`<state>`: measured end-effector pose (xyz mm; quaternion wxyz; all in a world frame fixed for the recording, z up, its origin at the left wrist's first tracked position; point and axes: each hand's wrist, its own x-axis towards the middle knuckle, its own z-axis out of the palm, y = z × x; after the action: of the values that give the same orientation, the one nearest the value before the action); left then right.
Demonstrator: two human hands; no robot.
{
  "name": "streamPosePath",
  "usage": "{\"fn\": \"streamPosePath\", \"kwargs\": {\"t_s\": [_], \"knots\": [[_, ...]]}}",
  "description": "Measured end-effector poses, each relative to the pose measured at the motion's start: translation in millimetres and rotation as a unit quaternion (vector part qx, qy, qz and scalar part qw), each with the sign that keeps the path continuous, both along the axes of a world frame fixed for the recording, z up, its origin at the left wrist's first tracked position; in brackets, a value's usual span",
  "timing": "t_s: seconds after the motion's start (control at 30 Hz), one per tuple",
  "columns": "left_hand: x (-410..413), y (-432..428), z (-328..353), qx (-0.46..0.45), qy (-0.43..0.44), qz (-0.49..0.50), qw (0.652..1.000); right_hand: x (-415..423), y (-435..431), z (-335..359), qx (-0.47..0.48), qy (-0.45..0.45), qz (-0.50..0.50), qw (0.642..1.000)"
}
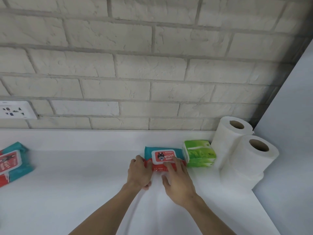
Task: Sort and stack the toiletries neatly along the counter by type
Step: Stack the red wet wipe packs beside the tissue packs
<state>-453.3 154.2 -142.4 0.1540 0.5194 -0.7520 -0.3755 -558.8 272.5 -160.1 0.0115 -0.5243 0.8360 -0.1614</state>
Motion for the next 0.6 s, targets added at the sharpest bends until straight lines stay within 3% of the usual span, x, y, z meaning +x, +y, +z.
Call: {"fn": "streamPosePath", "kwargs": {"t_s": [0.17,0.6], "knots": [[19.5,7.7,10.4,0.057,0.077,0.004,0.995,12.9,0.0,6.9,0.026,0.015,-0.024,0.999],[130.0,27.1,26.3,-0.053,0.147,-0.037,0.987,117.0,-1.4,45.6,-0.06,-0.128,0.027,0.99]]}}
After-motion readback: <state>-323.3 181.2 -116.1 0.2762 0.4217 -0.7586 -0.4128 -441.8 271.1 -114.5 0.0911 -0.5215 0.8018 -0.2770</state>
